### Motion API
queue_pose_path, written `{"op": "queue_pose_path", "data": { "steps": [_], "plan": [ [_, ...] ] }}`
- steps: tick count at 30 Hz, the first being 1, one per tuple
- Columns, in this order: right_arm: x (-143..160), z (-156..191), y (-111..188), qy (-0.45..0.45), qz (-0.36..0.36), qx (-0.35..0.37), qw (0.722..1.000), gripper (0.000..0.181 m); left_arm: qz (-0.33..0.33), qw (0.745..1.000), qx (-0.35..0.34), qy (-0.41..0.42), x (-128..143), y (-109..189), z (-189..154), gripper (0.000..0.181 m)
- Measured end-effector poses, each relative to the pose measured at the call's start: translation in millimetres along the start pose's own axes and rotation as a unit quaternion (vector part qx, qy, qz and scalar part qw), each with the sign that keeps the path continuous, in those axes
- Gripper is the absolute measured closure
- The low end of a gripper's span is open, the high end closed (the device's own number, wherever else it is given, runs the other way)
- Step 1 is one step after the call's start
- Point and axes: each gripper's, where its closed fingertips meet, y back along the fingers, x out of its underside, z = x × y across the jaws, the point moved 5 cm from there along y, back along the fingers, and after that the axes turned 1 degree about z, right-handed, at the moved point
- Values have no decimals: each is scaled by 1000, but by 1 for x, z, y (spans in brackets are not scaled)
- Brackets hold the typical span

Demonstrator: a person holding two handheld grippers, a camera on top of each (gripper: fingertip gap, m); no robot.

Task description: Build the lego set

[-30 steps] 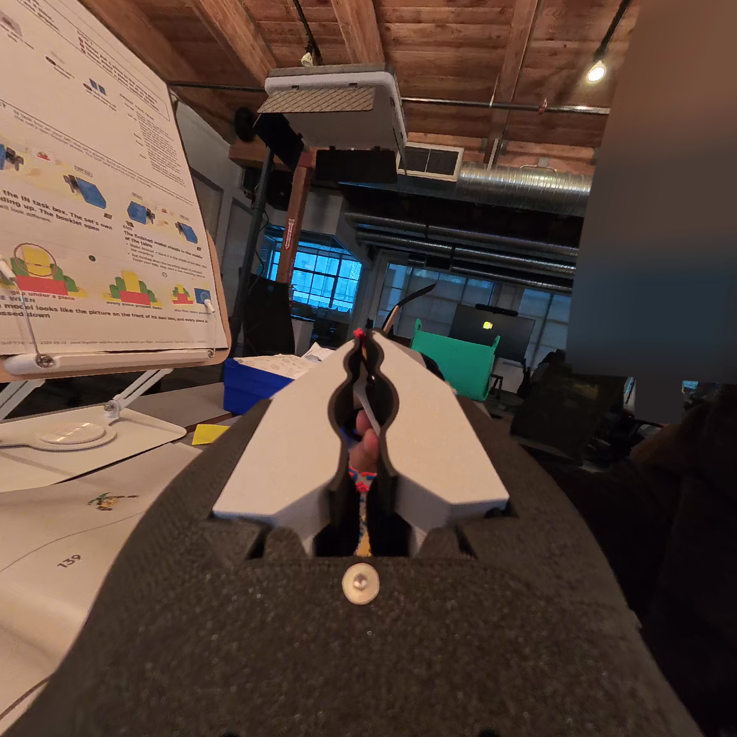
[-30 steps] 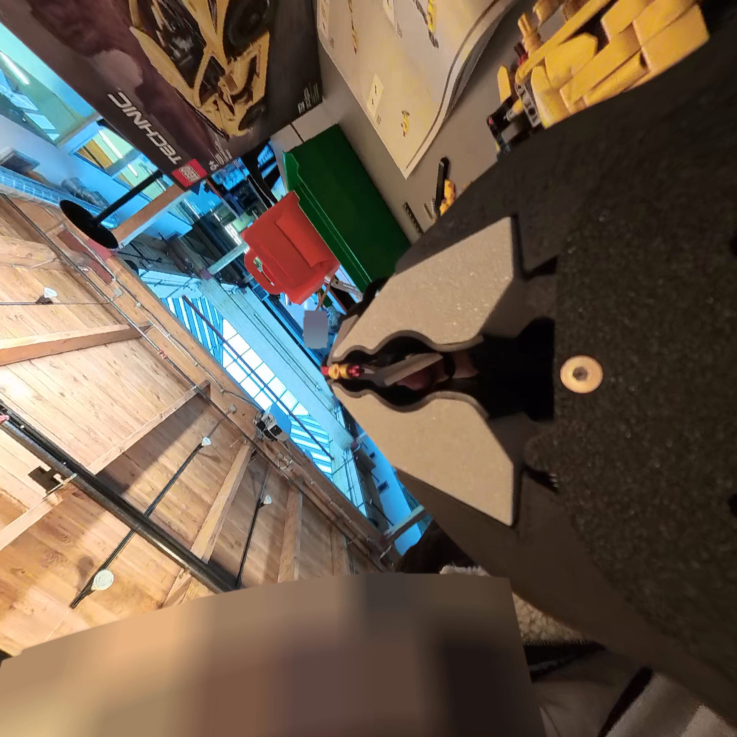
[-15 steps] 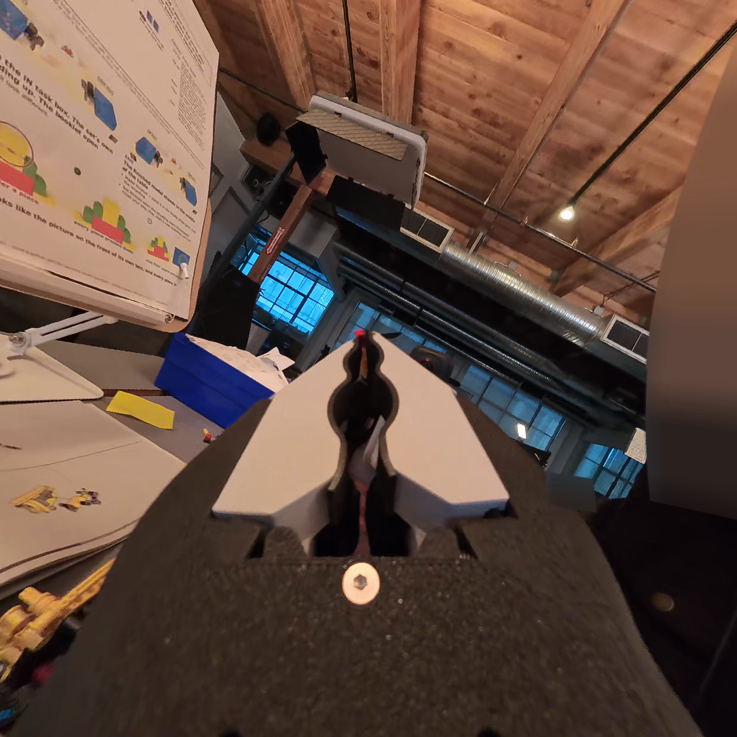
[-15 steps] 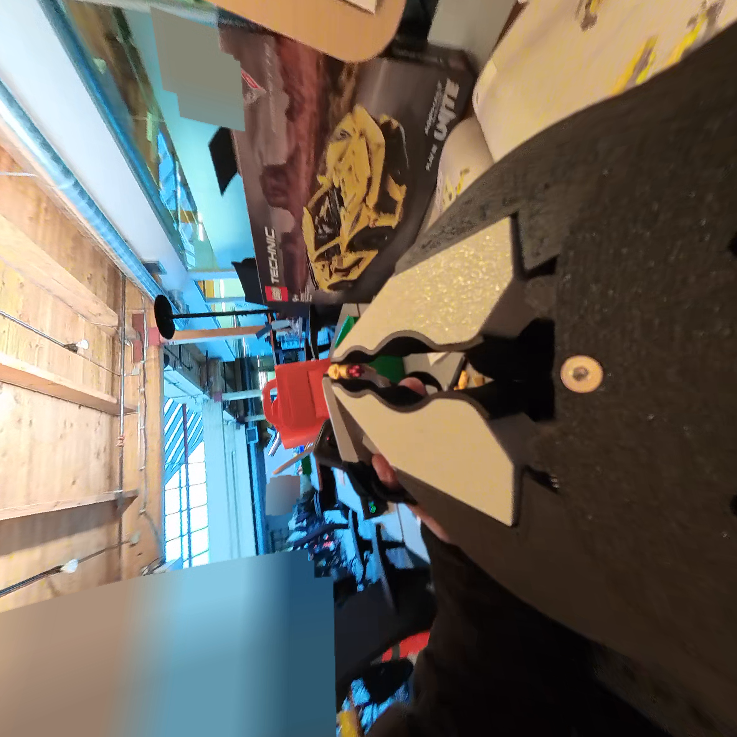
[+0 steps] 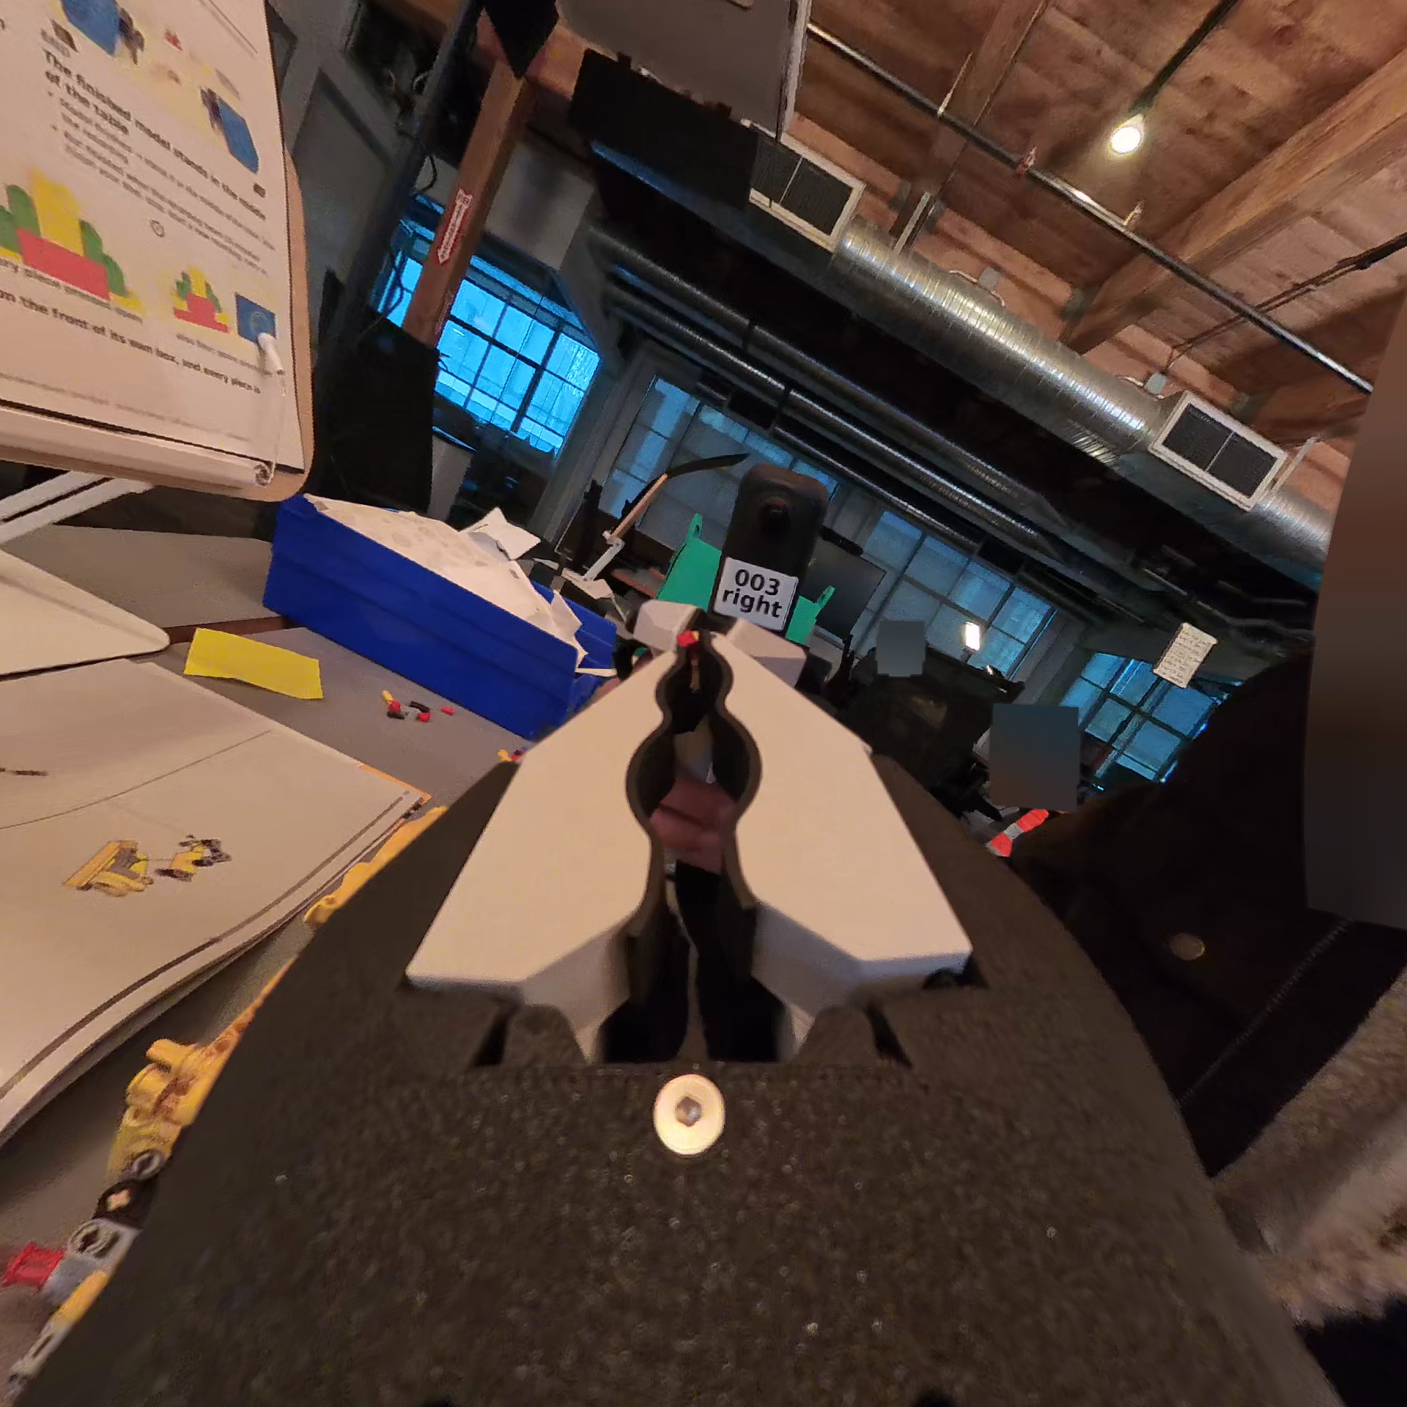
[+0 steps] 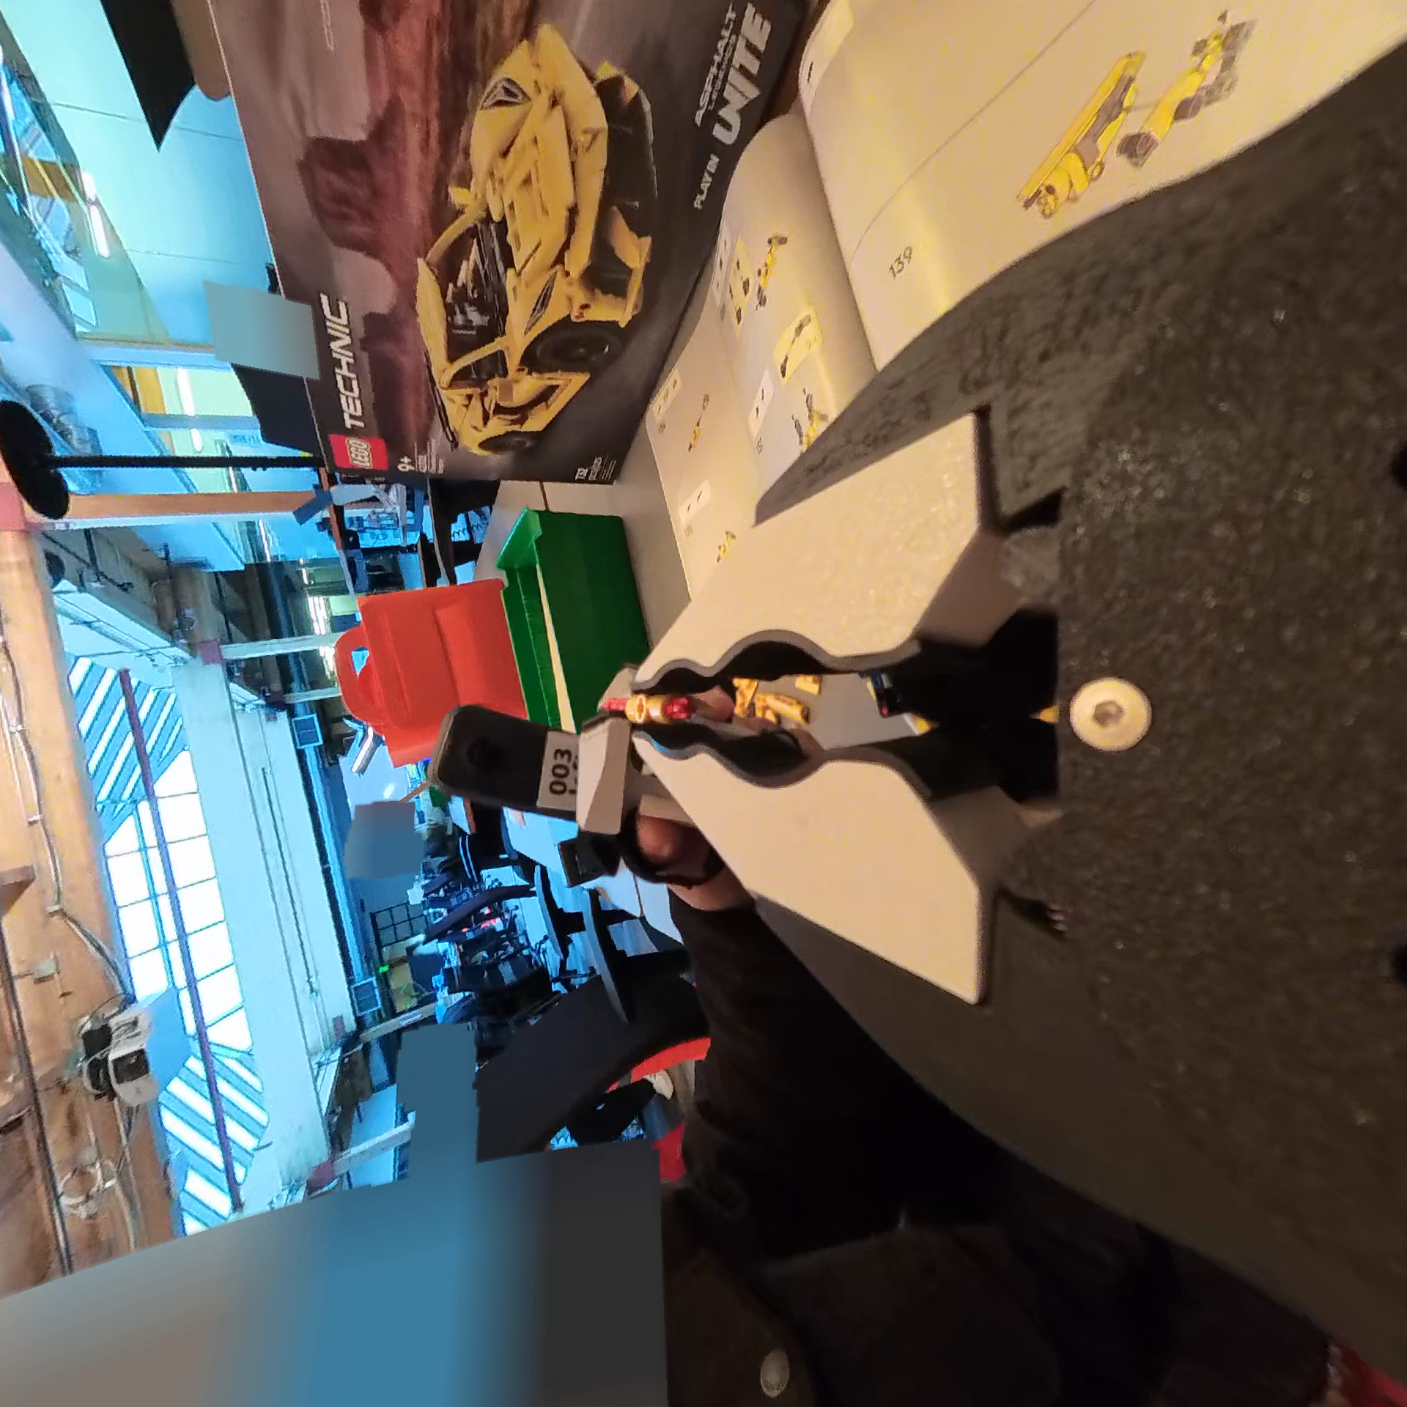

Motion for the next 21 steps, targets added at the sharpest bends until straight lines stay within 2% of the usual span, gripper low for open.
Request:
{"op": "queue_pose_path", "data": {
  "steps": [3, 5, 11, 18, 21],
  "plan": [
    [0, 0, -2, 10, -16, 21, 1000, 176, -18, 1000, -4, 13, -1, 0, 2, 179],
    [-1, -1, -3, 2, -33, 29, 999, 176, -53, 997, 5, 47, -1, -1, 3, 179],
    [2, -3, -6, 37, -32, 87, 995, 175, -106, 988, 0, 110, 2, -1, 11, 179],
    [5, -2, -10, 88, -27, 162, 983, 175, -142, 981, -20, 132, 5, 0, 15, 179],
    [6, -4, -10, 64, -36, 148, 986, 175, -130, 984, -31, 120, 3, 0, 16, 179]
  ]
}}
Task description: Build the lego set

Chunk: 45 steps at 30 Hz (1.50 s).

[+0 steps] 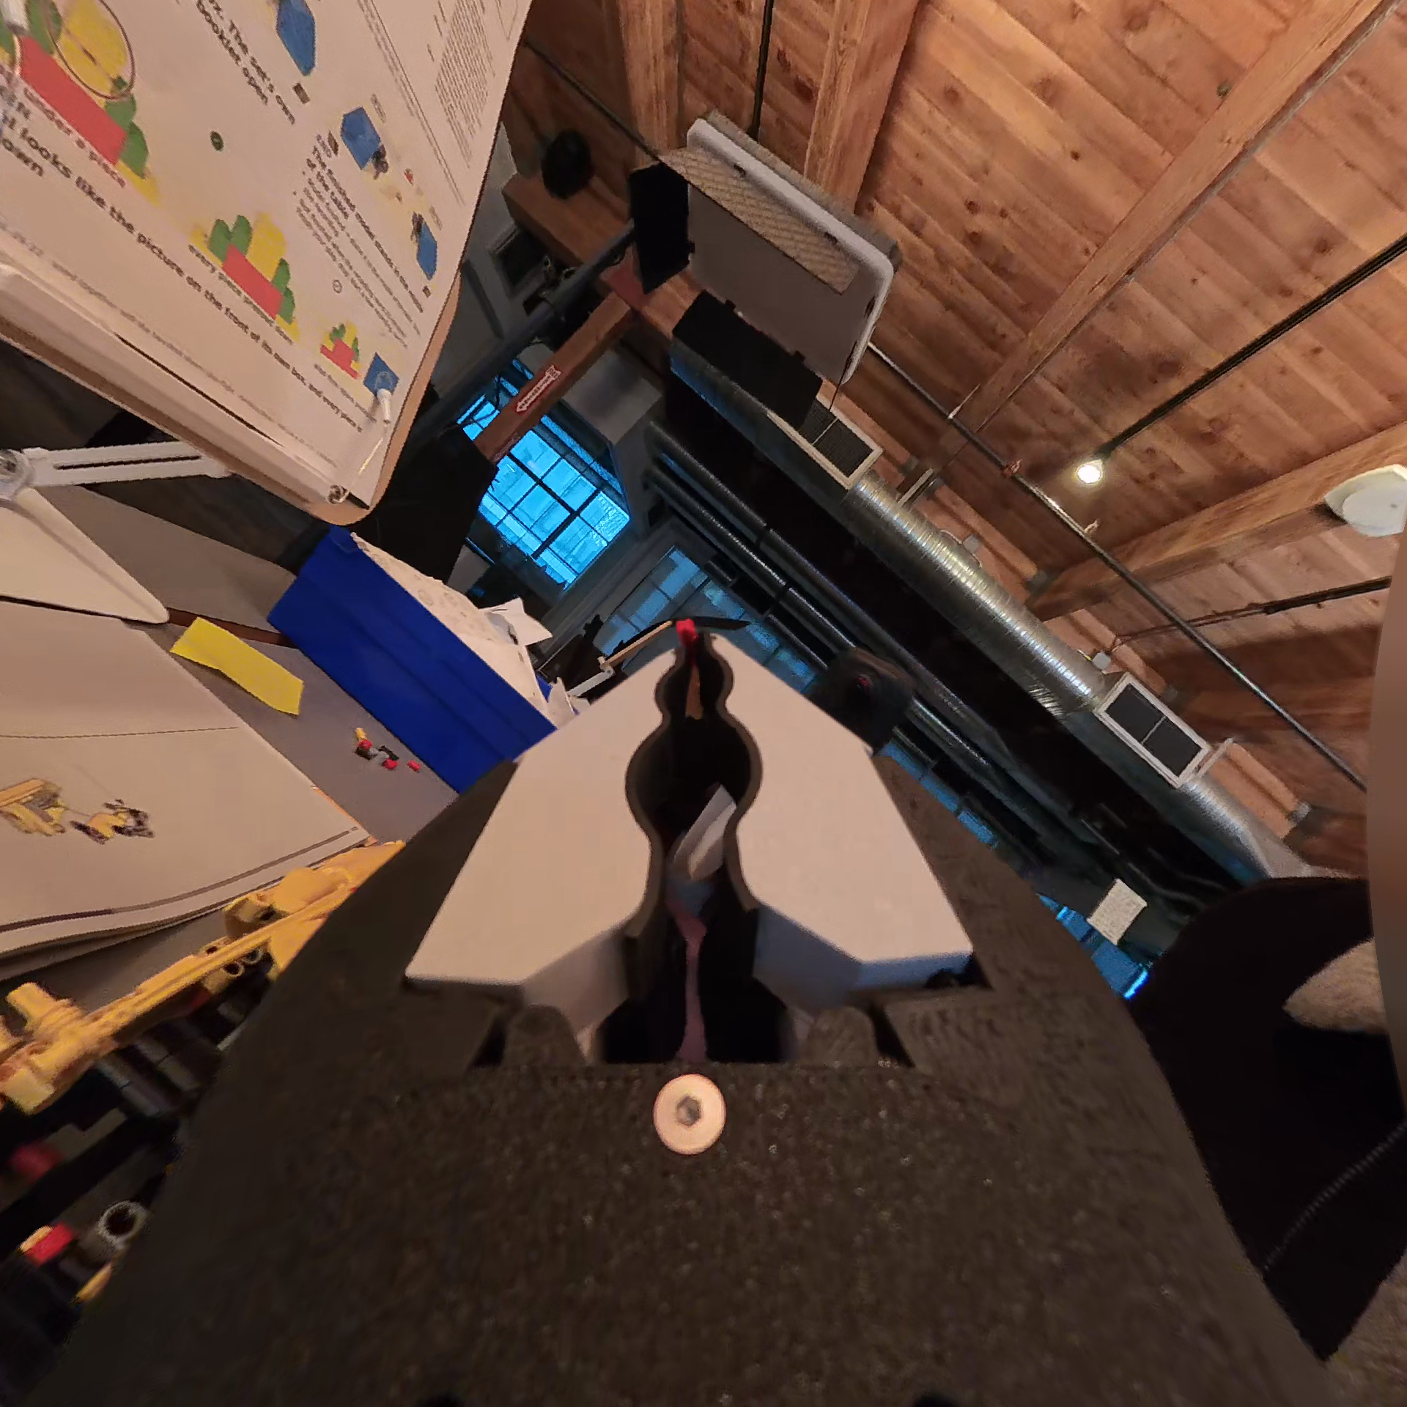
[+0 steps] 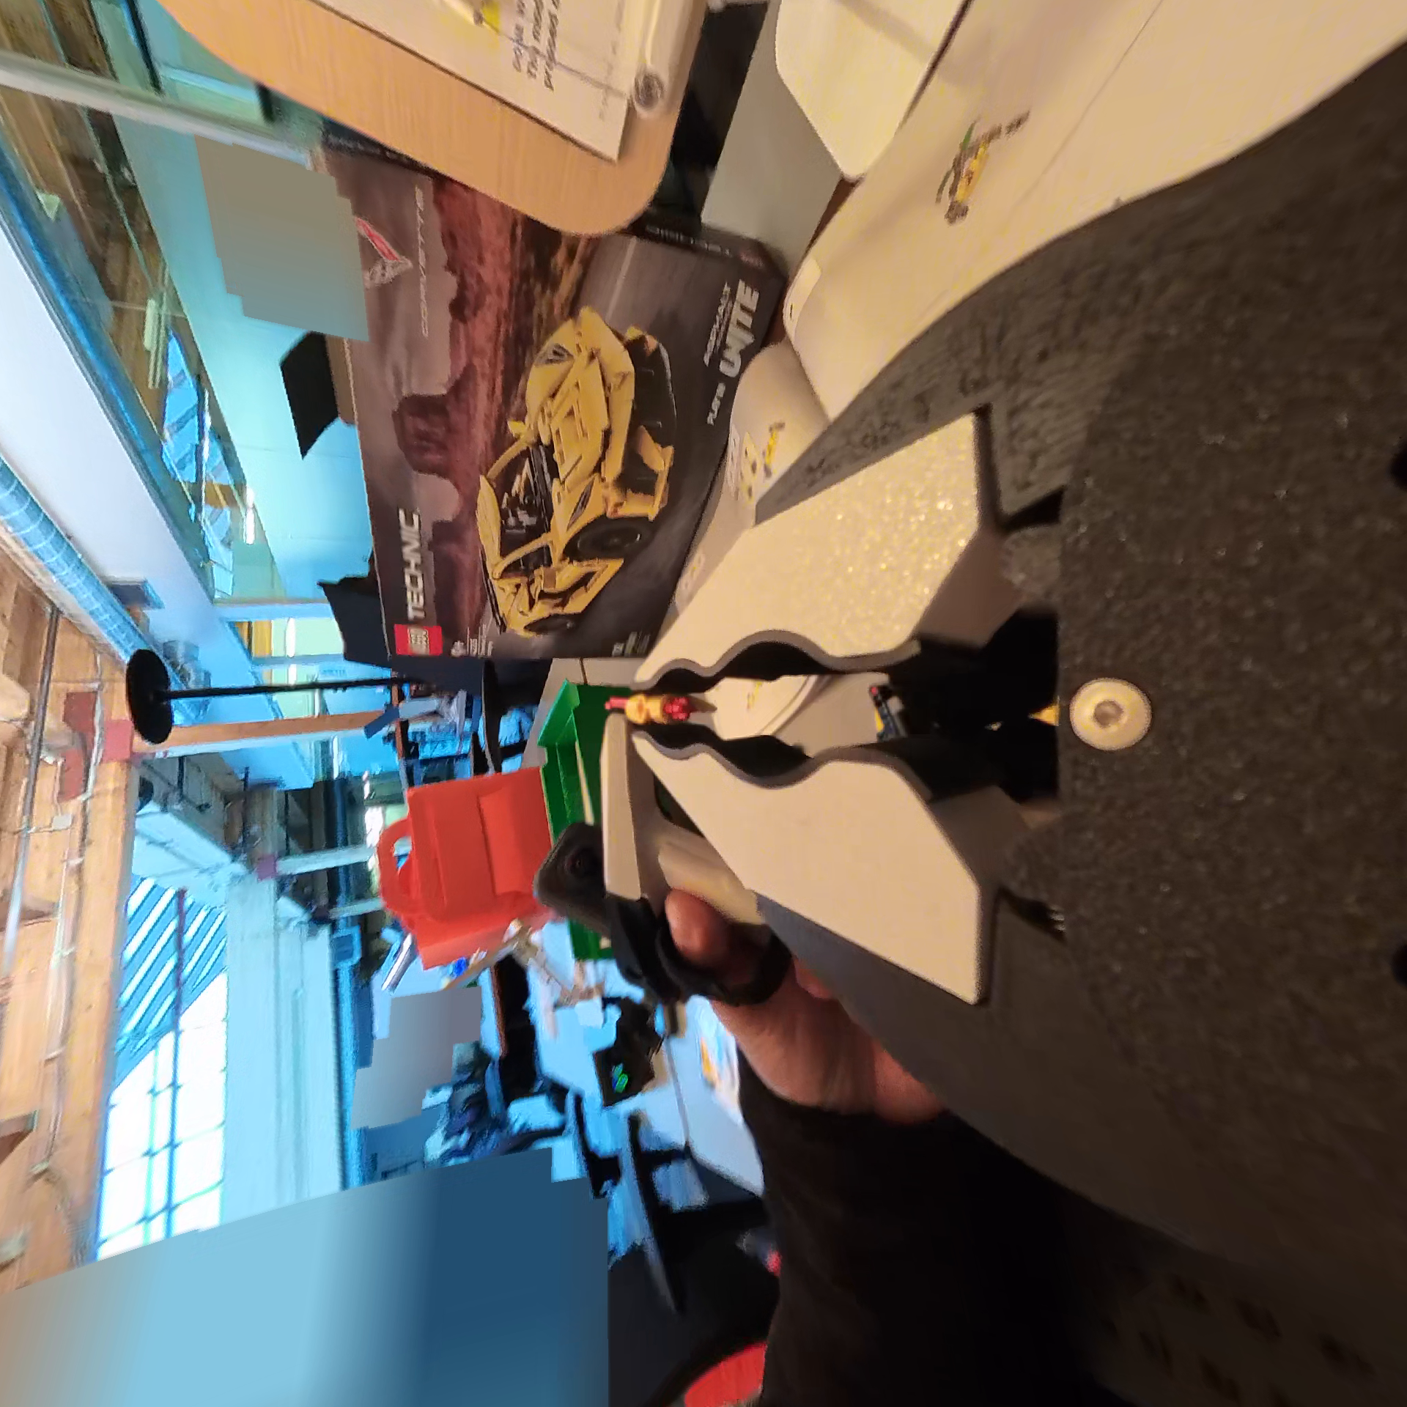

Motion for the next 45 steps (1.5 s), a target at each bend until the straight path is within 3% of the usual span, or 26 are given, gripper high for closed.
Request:
{"op": "queue_pose_path", "data": {
  "steps": [9, 17, 21, 29, 35, 45],
  "plan": [
    [-6, -6, 7, -71, -25, -63, 995, 176, 20, 998, 9, -54, -14, 1, -8, 156],
    [-7, -2, 5, -89, -27, -86, 992, 176, 45, 997, 26, -54, -11, 0, -9, 158],
    [-7, 0, 4, -98, -22, -99, 990, 176, 47, 997, 36, -56, -10, 0, -11, 175],
    [-10, 3, 4, -142, -44, -123, 981, 176, 36, 996, 50, -65, -8, 0, -17, 178],
    [-12, 7, 2, -212, -78, -144, 963, 176, -31, 991, 48, -120, -5, 0, -24, 178],
    [-9, 8, 0, -288, -72, -168, 940, 176, -21, 970, 20, -241, -4, 2, -29, 178]
  ]
}}
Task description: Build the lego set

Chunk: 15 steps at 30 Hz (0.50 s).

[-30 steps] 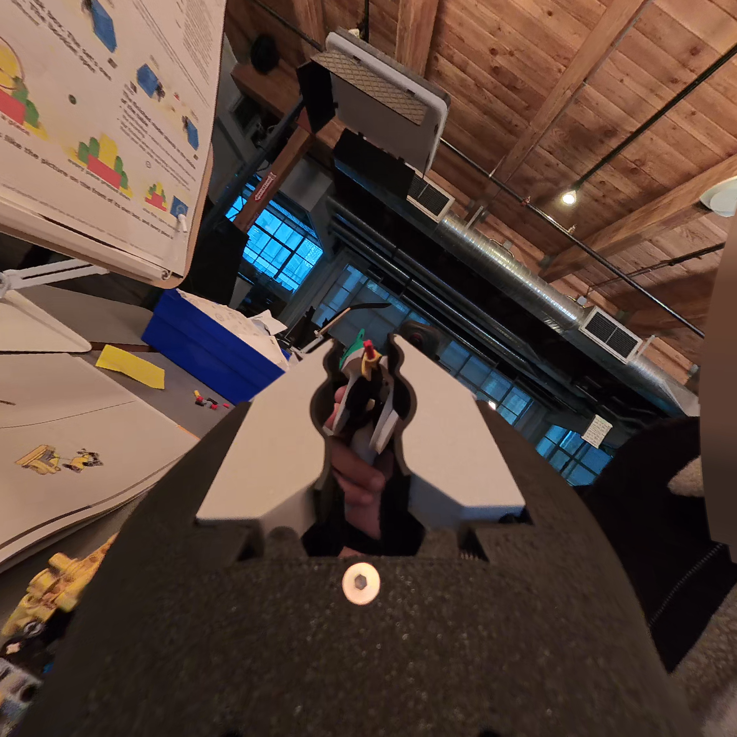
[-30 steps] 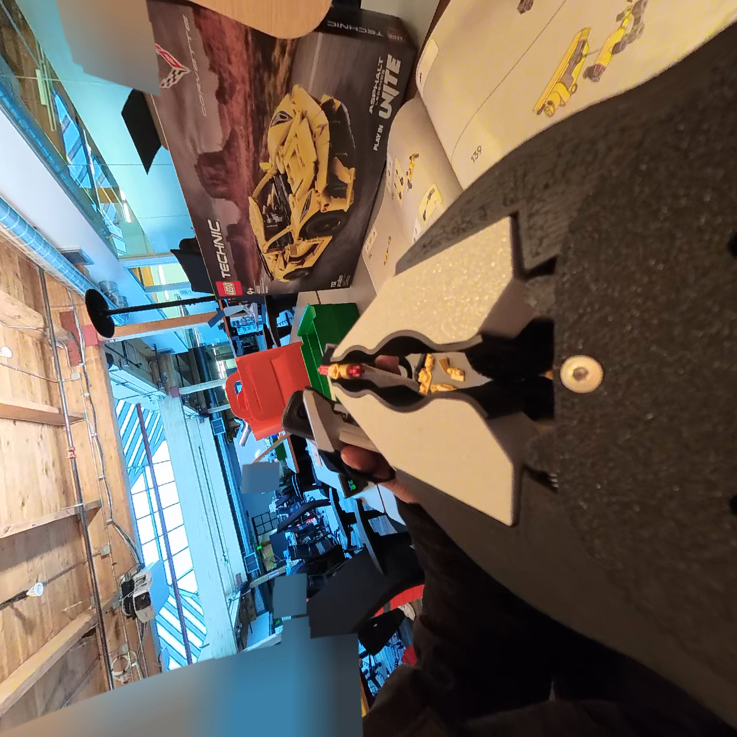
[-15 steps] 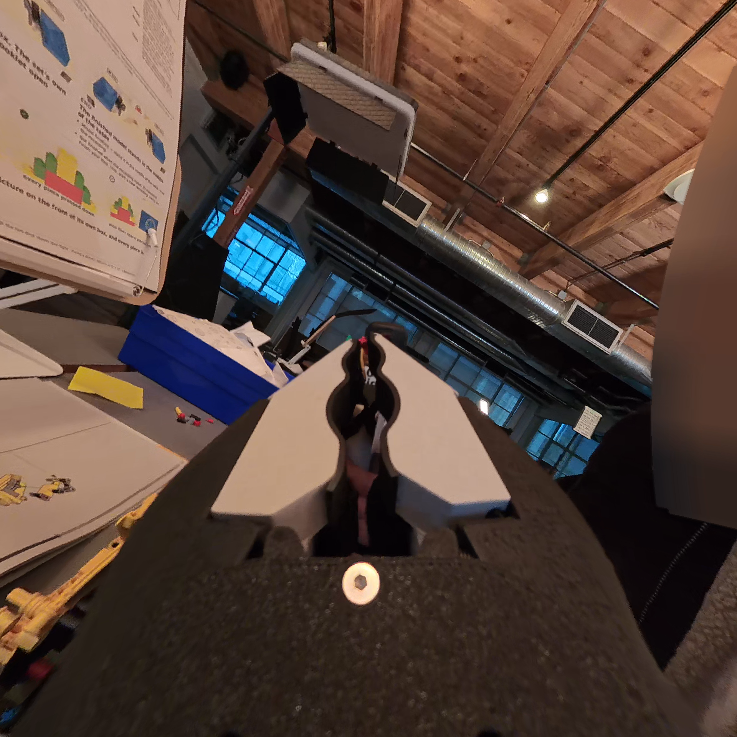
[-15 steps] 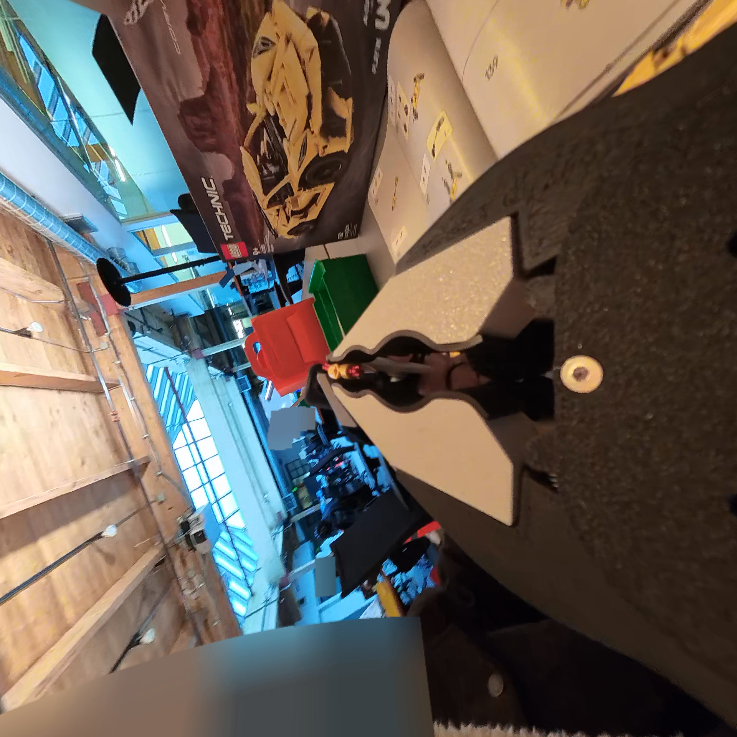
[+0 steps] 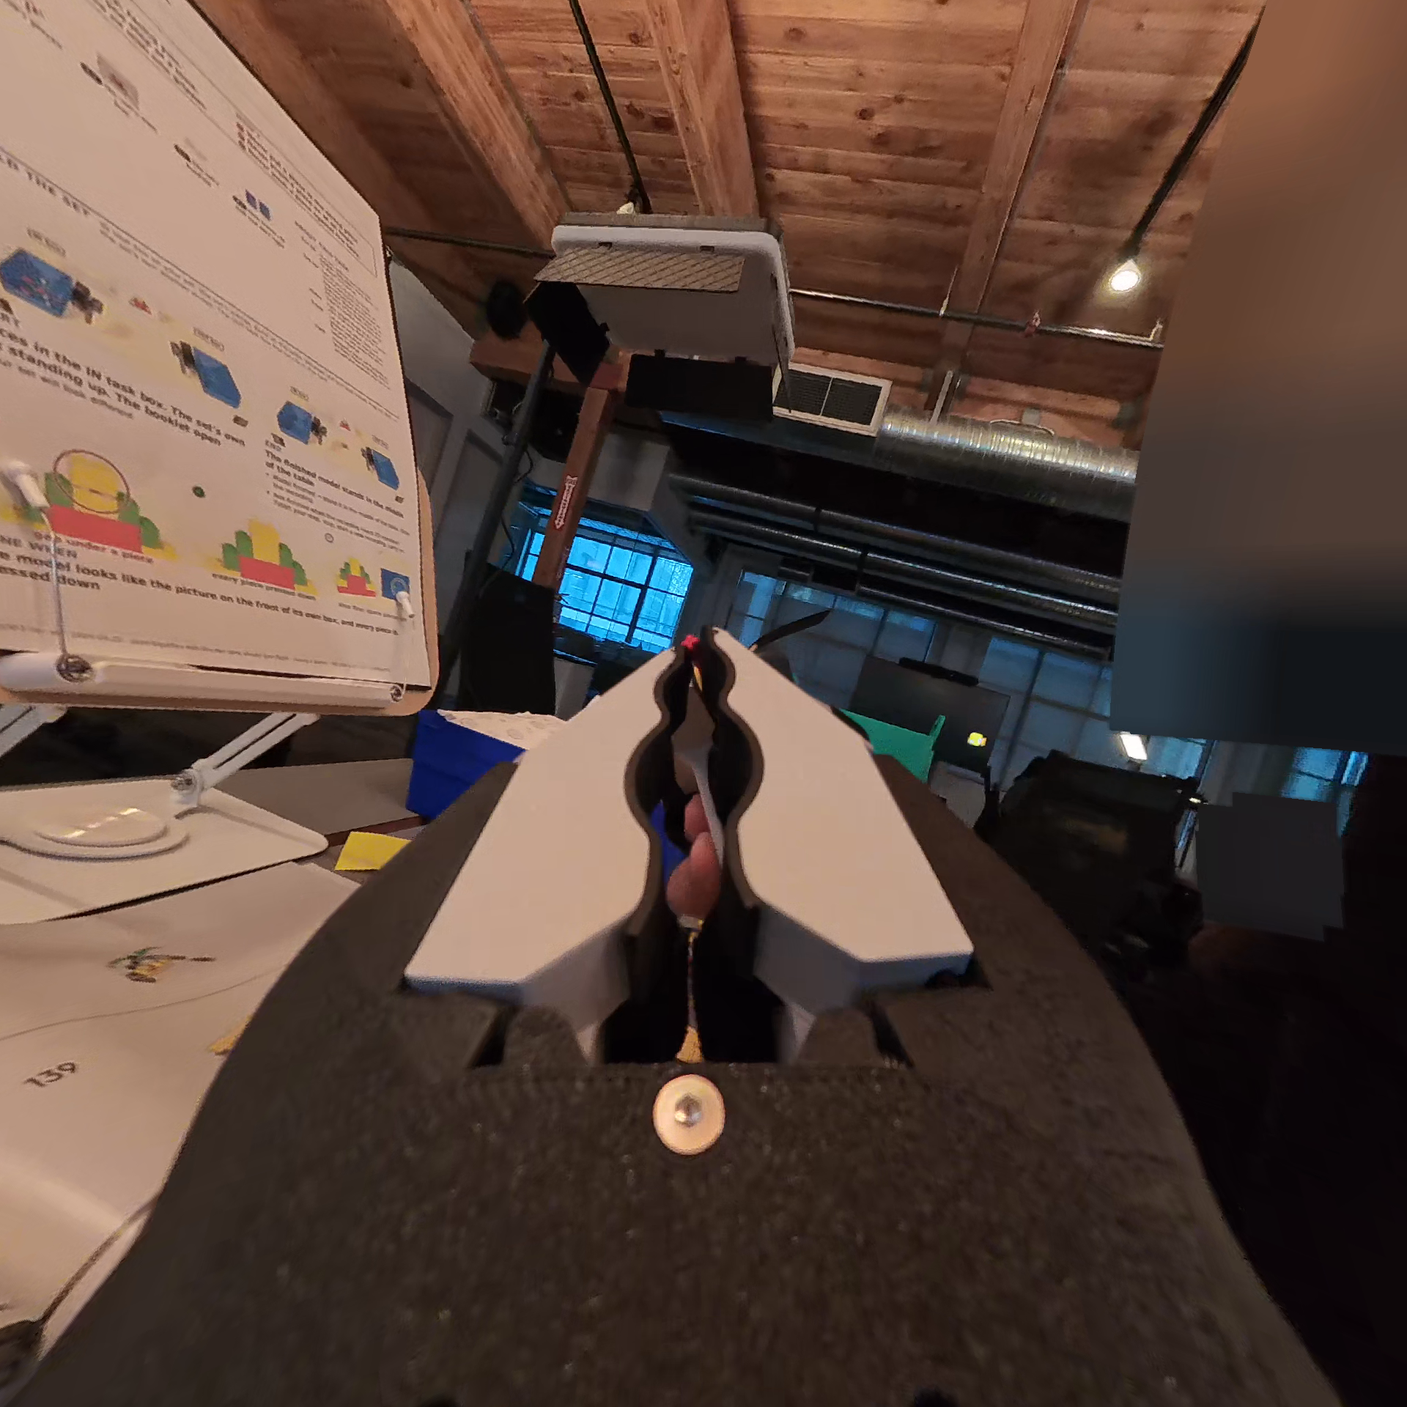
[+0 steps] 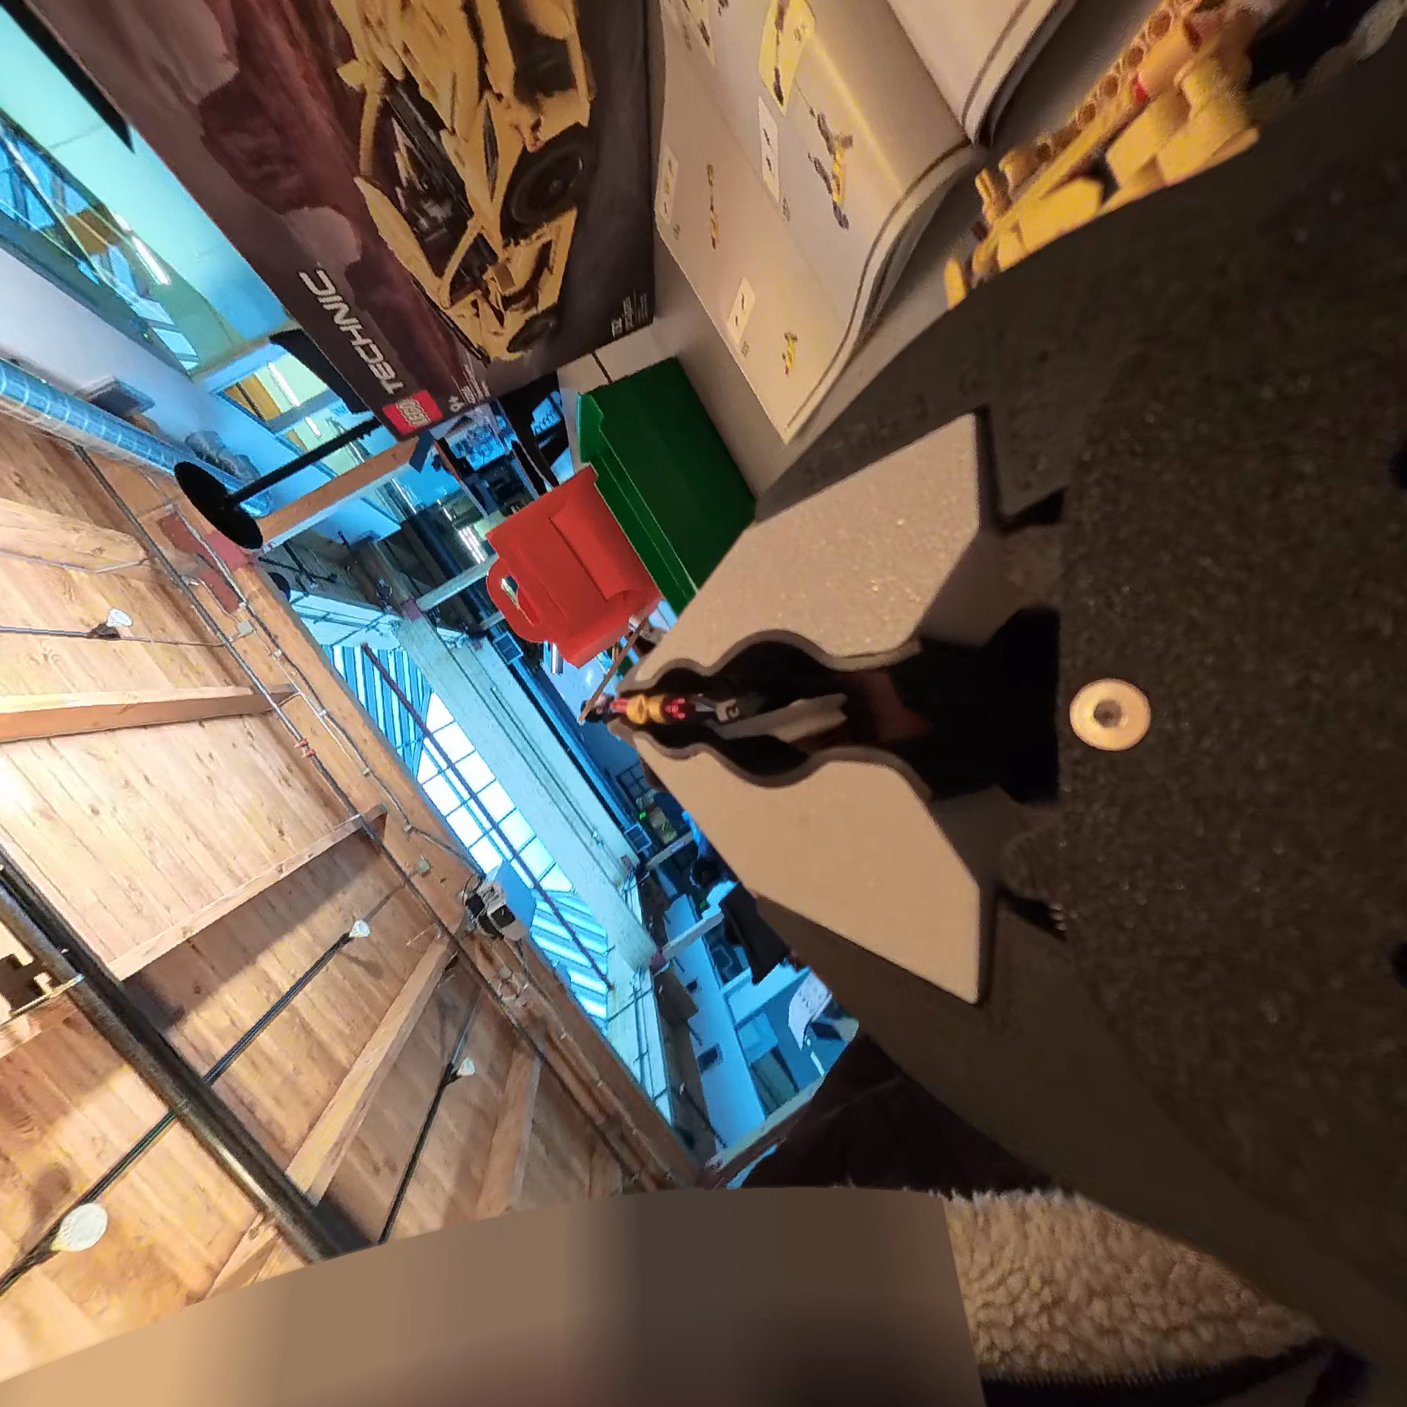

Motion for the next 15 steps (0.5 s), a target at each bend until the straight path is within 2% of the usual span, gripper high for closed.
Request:
{"op": "queue_pose_path", "data": {
  "steps": [4, 7, 12, 15],
  "plan": [
    [1, -2, 0, -36, -13, -6, 999, 175, 0, 999, -18, -30, 1, 0, -1, 178],
    [2, -5, 1, -10, -11, 29, 999, 176, -5, 998, -46, -38, 4, -1, 2, 178],
    [3, -7, 3, 35, -15, 83, 996, 176, -27, 995, -93, -18, 10, -2, 5, 178],
    [5, -8, 3, 33, -37, 96, 994, 176, -55, 992, -111, 26, 13, -3, 6, 178]
  ]
}}
